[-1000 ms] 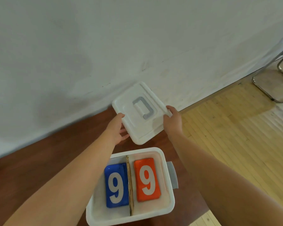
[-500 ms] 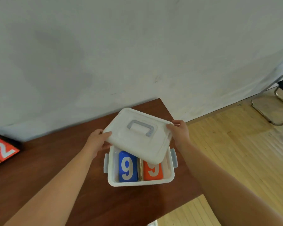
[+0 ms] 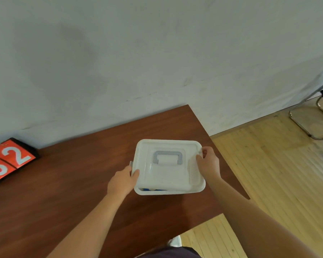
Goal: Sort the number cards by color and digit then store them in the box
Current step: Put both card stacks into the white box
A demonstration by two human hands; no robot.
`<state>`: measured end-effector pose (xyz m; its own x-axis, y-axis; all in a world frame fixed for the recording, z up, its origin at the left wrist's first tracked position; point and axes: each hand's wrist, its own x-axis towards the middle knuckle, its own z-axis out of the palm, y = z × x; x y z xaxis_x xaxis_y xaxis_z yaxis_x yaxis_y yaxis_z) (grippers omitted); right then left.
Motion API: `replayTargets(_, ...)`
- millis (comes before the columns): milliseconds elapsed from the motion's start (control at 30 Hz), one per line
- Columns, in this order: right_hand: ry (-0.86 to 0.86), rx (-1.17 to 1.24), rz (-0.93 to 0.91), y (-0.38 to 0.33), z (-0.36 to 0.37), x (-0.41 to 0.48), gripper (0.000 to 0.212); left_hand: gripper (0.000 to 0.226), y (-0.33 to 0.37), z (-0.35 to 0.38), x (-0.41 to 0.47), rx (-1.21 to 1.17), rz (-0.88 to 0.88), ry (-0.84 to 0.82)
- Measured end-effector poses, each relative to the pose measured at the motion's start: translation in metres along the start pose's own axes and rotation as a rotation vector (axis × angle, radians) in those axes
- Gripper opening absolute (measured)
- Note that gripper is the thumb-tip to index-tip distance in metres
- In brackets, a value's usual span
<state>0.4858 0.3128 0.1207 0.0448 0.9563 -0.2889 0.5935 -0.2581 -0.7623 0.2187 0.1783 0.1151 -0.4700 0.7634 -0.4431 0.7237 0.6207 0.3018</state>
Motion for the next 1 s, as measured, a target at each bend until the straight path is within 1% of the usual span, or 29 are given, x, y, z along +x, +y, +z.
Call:
replayTargets(33,0.004,-0.031,-0.012,0.003,0.002,0.0,0.03,0.04,0.0,0.0,0.0,0.035,0.022,-0.01)
replayTargets(67,0.007,-0.068,-0.031,0.006,0.003,-0.001,0.032,0.037,0.0,0.0,0.001,0.042,0.036,-0.024)
replayTargets(200,-0.036,-0.243,-0.088,0.017,0.007,-0.006,0.05,0.029,0.0,-0.001,0.007,-0.018,0.023,-0.118)
replayTargets(233,-0.036,-0.274,-0.095,0.019,0.008,-0.007,0.051,0.03,0.0,0.0,0.009,-0.067,0.004,-0.156)
replayTargets(300,0.018,-0.347,-0.099,0.022,0.011,-0.008,0.05,0.033,0.001,0.002,0.012,-0.25,-0.066,-0.248)
replayTargets(333,0.038,-0.353,-0.068,0.023,0.013,-0.008,0.049,0.036,0.002,0.002,0.013,-0.347,-0.114,-0.293)
replayTargets(367,0.031,-0.3,-0.006,0.023,0.015,-0.008,0.049,0.039,0.004,0.001,0.014,-0.421,-0.146,-0.328)
replayTargets(433,-0.022,-0.159,0.105,0.02,0.019,-0.008,0.054,0.04,0.004,0.0,0.016,-0.507,-0.157,-0.371)
replayTargets(500,-0.015,-0.081,0.149,0.017,0.02,-0.006,0.061,0.041,0.002,0.001,0.017,-0.562,-0.139,-0.393)
replayTargets(567,0.007,-0.058,0.166,0.013,0.019,-0.001,0.065,0.041,0.0,0.002,0.02,-0.579,-0.115,-0.354)
replayTargets(700,-0.038,0.019,0.138,0.002,0.022,0.013,0.066,0.046,0.001,-0.001,0.033,-0.549,-0.13,-0.165)
replayTargets(800,-0.091,0.13,0.134,-0.003,0.025,0.023,0.067,0.053,0.003,-0.006,0.044,-0.562,-0.177,-0.163)
replayTargets(867,-0.076,0.161,0.183,-0.001,0.027,0.026,0.068,0.058,0.004,-0.01,0.051,-0.566,-0.218,-0.172)
replayTargets(933,-0.061,0.117,0.199,0.002,0.032,0.027,0.059,0.065,0.005,-0.01,0.058,-0.625,-0.278,-0.175)
replayTargets(1000,-0.055,0.088,0.167,0.002,0.037,0.028,0.05,0.067,0.011,-0.01,0.062,-0.693,-0.33,-0.16)
